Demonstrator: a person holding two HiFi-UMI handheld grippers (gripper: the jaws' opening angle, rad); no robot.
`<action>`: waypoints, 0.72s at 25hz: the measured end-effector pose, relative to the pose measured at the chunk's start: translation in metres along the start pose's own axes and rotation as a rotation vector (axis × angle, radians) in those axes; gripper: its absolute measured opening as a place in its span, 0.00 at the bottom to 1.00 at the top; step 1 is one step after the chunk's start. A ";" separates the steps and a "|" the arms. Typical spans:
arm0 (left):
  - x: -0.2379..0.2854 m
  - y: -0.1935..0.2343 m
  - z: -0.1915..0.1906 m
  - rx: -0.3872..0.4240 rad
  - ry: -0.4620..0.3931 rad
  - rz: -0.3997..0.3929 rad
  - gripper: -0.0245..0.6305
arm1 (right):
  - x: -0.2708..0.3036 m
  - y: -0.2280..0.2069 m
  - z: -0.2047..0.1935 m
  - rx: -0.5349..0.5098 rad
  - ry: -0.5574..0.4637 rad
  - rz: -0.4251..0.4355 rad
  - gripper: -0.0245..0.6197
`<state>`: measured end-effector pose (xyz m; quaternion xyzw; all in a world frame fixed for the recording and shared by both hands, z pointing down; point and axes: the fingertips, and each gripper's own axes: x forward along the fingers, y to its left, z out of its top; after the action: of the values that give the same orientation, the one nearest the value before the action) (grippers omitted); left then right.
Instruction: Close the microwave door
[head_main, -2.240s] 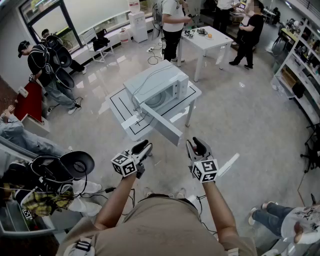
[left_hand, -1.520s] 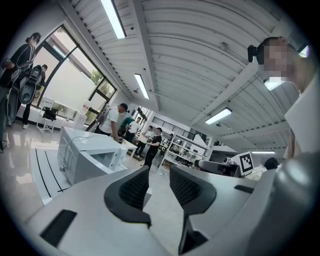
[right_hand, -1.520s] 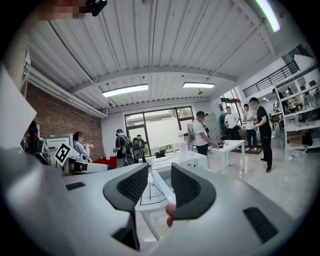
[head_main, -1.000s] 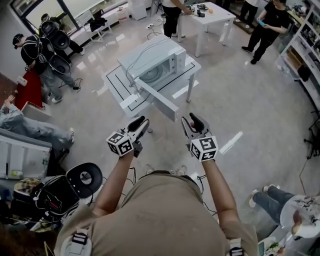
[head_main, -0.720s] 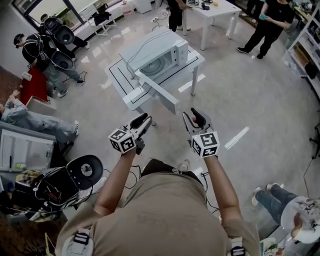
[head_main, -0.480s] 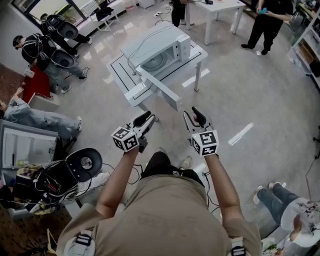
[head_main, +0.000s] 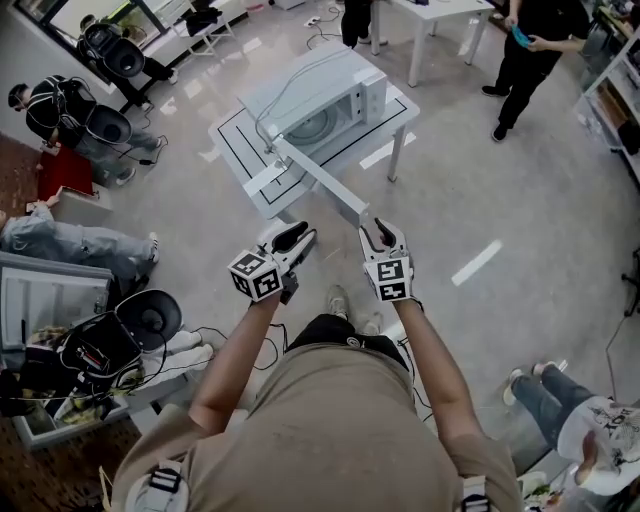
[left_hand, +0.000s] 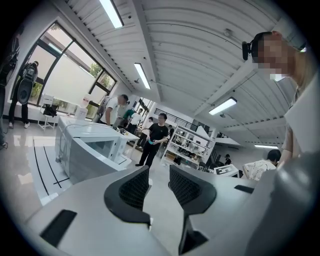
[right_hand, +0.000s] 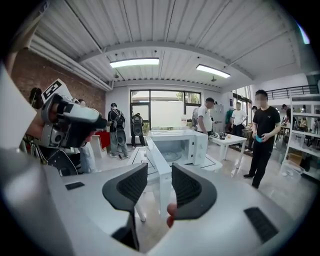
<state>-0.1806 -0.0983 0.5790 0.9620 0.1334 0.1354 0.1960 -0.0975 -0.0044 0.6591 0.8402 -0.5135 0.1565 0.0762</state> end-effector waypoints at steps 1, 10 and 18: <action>0.003 0.002 -0.001 0.006 0.009 -0.004 0.22 | 0.005 -0.001 -0.006 0.008 0.009 -0.003 0.25; 0.026 0.040 -0.017 0.014 0.067 -0.047 0.22 | 0.039 -0.004 -0.027 -0.022 0.080 -0.051 0.25; 0.052 0.085 -0.025 0.015 0.082 -0.094 0.22 | 0.069 -0.022 -0.048 -0.035 0.099 -0.108 0.25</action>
<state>-0.1226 -0.1489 0.6470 0.9498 0.1872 0.1644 0.1893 -0.0578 -0.0389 0.7285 0.8564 -0.4658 0.1846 0.1247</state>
